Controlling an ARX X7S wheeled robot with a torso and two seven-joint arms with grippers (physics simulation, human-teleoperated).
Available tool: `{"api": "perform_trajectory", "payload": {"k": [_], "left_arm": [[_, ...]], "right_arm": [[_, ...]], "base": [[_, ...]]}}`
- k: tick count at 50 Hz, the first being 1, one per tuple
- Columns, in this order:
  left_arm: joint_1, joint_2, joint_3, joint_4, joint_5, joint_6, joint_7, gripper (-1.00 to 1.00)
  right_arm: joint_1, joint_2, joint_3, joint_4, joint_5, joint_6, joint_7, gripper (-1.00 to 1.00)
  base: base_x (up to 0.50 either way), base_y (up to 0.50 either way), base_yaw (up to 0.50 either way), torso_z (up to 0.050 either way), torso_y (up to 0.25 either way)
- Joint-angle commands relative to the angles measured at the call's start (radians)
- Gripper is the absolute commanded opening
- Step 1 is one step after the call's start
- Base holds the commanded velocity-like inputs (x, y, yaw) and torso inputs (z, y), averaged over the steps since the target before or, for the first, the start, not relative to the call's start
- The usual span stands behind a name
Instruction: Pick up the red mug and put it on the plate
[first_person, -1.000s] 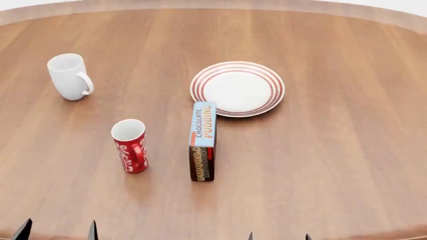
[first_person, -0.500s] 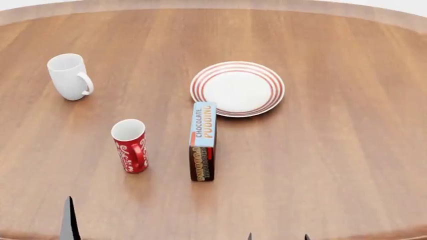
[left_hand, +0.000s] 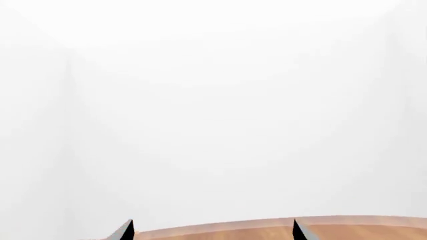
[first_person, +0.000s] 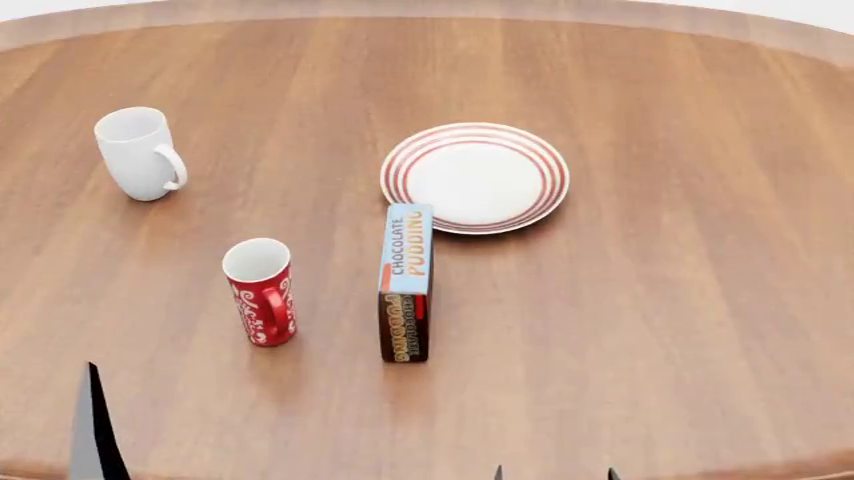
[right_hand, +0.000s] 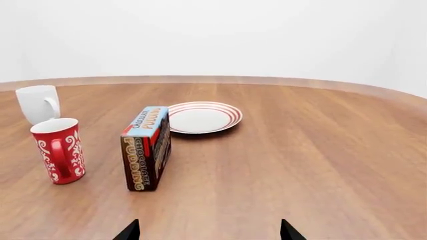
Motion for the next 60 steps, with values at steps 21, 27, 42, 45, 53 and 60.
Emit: {"api": "perform_trajectory", "payload": {"k": [21, 27, 42, 45, 53, 60], "left_arm": [[0.019, -0.03, 0.022, 0.048, 0.017, 0.022, -0.035, 1.0], [0.022, -0.035, 0.024, 0.05, 0.016, 0.023, -0.04, 1.0], [0.017, -0.045, 0.034, 0.042, 0.01, 0.025, -0.049, 1.0], [0.014, -0.047, 0.036, 0.041, 0.01, 0.023, -0.05, 1.0], [0.01, -0.052, 0.038, 0.043, 0.007, 0.018, -0.055, 1.0], [0.006, -0.056, 0.04, 0.042, 0.005, 0.013, -0.06, 1.0]], "right_arm": [[-0.009, 0.025, -0.026, -0.019, 0.033, -0.025, 0.013, 1.0], [-0.01, 0.03, -0.034, -0.016, 0.036, -0.038, 0.009, 1.0], [-0.008, 0.04, -0.047, -0.015, 0.046, -0.04, 0.012, 1.0], [-0.007, 0.041, -0.048, -0.011, 0.049, -0.045, 0.013, 1.0], [-0.004, 0.045, -0.053, -0.004, 0.053, -0.05, 0.015, 1.0], [-0.005, 0.049, -0.057, -0.005, 0.057, -0.051, 0.019, 1.0]], "base": [[0.0, 0.0, 0.0, 0.0, 0.0], [0.0, 0.0, 0.0, 0.0, 0.0], [0.0, 0.19, 0.0, 0.0, 0.0], [0.0, 0.24, 0.0, 0.0, 0.0], [0.0, 0.23, 0.0, 0.0, 0.0], [0.0, 0.21, 0.0, 0.0, 0.0]]}}
